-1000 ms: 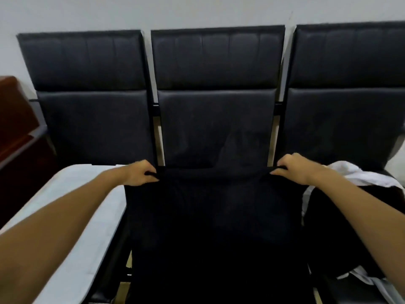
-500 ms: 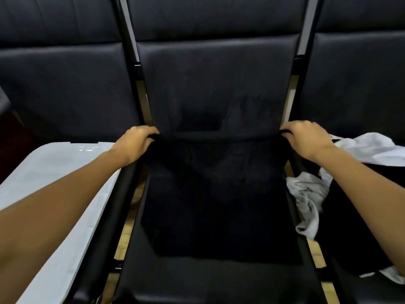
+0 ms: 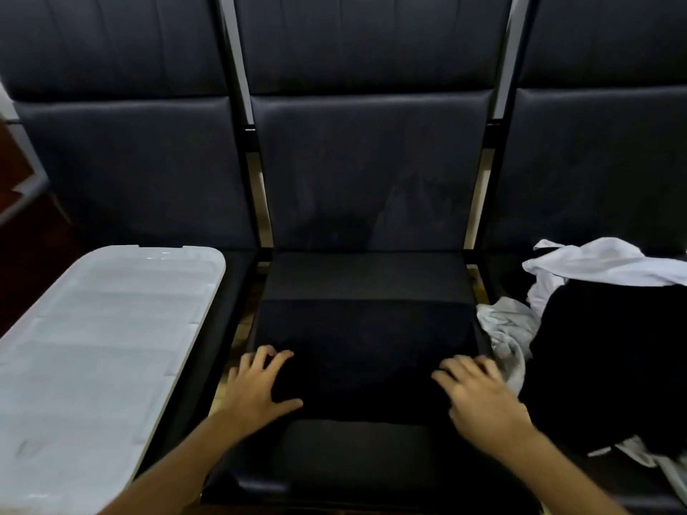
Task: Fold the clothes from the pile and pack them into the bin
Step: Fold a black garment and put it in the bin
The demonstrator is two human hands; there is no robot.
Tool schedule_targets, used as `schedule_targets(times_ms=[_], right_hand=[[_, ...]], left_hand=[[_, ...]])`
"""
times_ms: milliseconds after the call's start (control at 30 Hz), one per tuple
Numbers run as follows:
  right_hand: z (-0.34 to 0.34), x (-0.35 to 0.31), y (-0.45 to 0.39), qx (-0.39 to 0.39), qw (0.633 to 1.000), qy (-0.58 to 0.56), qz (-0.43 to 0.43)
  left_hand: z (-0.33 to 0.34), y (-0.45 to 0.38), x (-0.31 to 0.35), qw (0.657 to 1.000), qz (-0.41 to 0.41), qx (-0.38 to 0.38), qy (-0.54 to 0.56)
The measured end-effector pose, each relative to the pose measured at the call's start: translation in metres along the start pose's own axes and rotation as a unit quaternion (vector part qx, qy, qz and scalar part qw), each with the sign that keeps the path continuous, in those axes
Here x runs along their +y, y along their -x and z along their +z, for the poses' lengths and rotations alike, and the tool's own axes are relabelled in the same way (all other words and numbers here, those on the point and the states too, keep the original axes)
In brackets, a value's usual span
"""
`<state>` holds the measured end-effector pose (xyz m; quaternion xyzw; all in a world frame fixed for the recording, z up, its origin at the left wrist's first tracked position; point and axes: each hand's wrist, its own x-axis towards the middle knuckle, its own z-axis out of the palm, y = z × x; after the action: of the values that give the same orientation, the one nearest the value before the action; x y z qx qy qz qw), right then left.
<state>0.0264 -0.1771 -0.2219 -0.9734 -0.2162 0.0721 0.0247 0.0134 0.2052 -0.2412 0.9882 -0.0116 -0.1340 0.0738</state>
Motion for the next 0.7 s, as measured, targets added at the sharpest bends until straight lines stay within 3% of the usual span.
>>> schedule_targets(times_ms=[167, 300, 433, 500, 600, 700], right_hand=[[0.035, -0.061, -0.016, 0.015, 0.999, -0.019, -0.027], [0.038, -0.056, -0.011, 0.019, 0.997, -0.053, 0.043], [0.037, -0.059, -0.011, 0.037, 0.995, -0.044, 0.079], [0.036, -0.081, -0.013, 0.048, 0.996, -0.060, 0.053], [0.030, -0.140, -0.017, 0.023, 0.994, -0.082, -0.073], [0.008, -0.201, -0.026, 0.015, 0.965, -0.249, -0.076]], left_hand=[[0.019, -0.007, 0.026, 0.986, -0.088, 0.103, 0.097], [0.023, -0.003, 0.009, 0.993, -0.002, 0.068, 0.101], [0.015, 0.012, -0.011, 0.996, 0.002, 0.039, 0.079], [0.006, 0.017, -0.007, 0.993, -0.004, 0.048, 0.110], [-0.011, 0.027, 0.015, 0.974, 0.026, 0.073, 0.214], [-0.033, 0.050, 0.036, 0.958, 0.071, 0.055, 0.274]])
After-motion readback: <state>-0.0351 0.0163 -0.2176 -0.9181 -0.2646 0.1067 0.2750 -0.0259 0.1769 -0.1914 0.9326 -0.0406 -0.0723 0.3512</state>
